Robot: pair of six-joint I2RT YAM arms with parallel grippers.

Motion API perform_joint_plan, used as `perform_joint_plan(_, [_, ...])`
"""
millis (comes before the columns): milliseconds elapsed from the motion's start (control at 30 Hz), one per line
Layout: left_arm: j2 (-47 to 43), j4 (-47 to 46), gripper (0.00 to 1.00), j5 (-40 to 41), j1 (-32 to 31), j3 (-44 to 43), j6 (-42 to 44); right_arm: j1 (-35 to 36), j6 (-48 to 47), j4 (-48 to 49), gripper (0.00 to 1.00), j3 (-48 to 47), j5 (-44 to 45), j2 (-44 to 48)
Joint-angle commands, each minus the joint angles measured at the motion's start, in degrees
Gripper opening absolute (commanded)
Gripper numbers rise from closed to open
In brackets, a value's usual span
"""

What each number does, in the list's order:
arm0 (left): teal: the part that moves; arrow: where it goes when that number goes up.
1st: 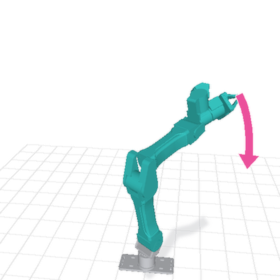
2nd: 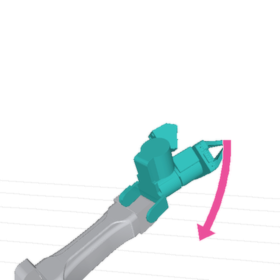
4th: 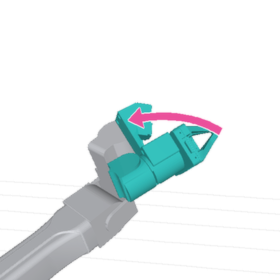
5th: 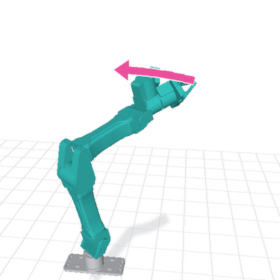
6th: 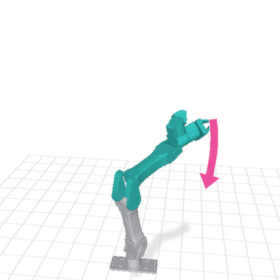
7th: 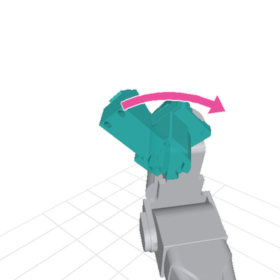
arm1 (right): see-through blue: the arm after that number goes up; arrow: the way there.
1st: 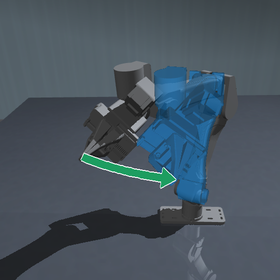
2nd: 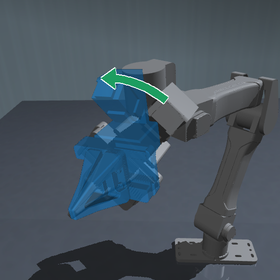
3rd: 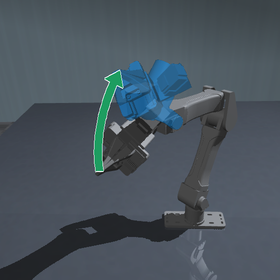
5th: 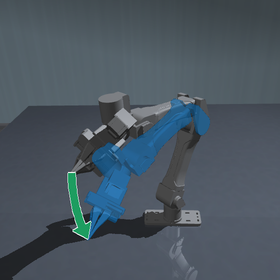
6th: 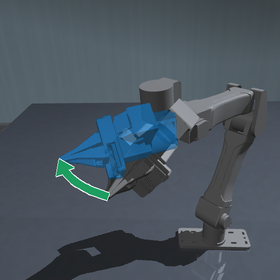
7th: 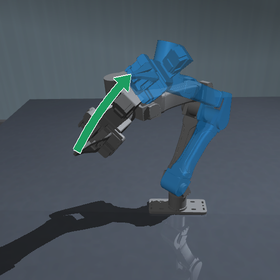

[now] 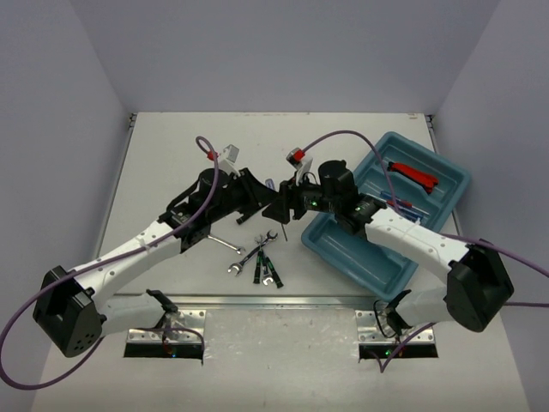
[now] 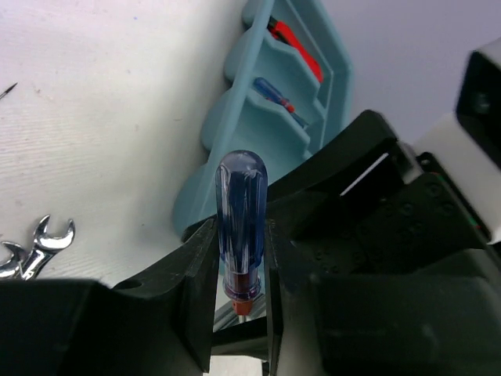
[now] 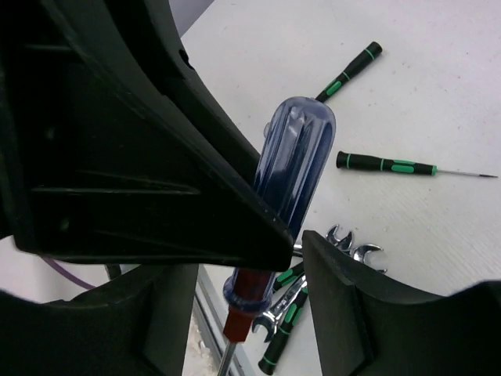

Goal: Sort the tools into containers

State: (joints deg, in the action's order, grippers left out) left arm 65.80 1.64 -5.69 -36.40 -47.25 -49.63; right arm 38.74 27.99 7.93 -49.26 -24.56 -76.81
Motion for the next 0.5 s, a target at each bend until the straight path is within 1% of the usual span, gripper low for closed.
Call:
perform_joint_plan(0, [-2.44,-8.56,0.0,-2.96,-0.42,-0.09,-3.37,0.98,-0.84,1.02,0.47,-4.65,3.41,-1.97])
perform_joint_plan(33, [-2.63,-8.76,0.0,-2.98,-0.42,0.03,-3.37,1.0,-1.2,0.69,0.38,-5.01,3.47,-2.21])
perform_joint_plan(67, [-2.78,-9.11,0.0,-2.84,-0.42,0.31,-3.37,1.07,-2.05,-0.01,0.22,-5.57,3.47,-2.29])
perform_joint_plan(100, [-2.78,-9.12,0.0,-2.84,-0.42,0.32,-3.37,1.07,-2.06,-0.02,0.22,-6.01,3.47,-2.2])
perform_joint_plan(133, [-2.87,-9.03,0.0,-2.49,-0.34,0.41,-2.85,1.07,-3.71,-2.1,0.01,-6.63,4.42,-2.2])
perform_joint_plan(167, [-2.93,-8.48,0.13,-1.94,-0.4,0.16,-1.63,1.07,-6.58,-3.95,0.0,-7.67,6.14,-1.77])
perform_joint_plan(200, [-2.95,-7.84,0.29,-1.1,-0.38,-0.42,-0.57,0.99,-8.76,-6.63,0.0,-8.36,8.64,-1.47])
perform_joint_plan(233, [-2.93,-6.83,0.48,-0.39,-0.36,-1.33,0.39,0.9,-10.52,-9.69,0.0,-8.8,11.64,-1.15])
perform_joint_plan(267, [-2.84,-3.69,0.74,0.49,-0.42,-2.55,1.61,0.75,-12.65,-12.19,0.0,-9.29,14.54,-0.38])
perform_joint_plan(300, [-2.78,1.74,1.0,3.33,-0.4,-4.71,3.74,0.08,-15.75,-15.41,0.0,-9.87,18.56,0.73])
perform_joint_plan(333, [-2.92,6.47,1.0,6.55,-0.34,-7.61,6.51,-1.12,-19.65,-19.76,0.0,-10.37,23.47,1.39])
perform_joint_plan(367, [-3.42,12.18,1.0,9.5,-0.34,-9.13,7.84,-2.37,-21.45,-22.33,0.0,-10.98,25.41,1.98])
perform_joint_plan(400, [-4.39,15.73,1.0,12.67,-0.31,-10.6,9.48,-4.41,-23.54,-25.64,0.0,-11.92,27.22,2.8])
perform_joint_plan(433, [-6.33,20.66,1.0,17.2,-0.25,-12.42,11.96,-7.63,-27.06,-30.91,0.0,-12.84,29.28,3.8])
perform_joint_plan(467, [-8.23,23.46,1.0,19.65,-0.25,-13.78,13.88,-9.33,-30.78,-34.86,0.0,-14.0,30.87,4.62])
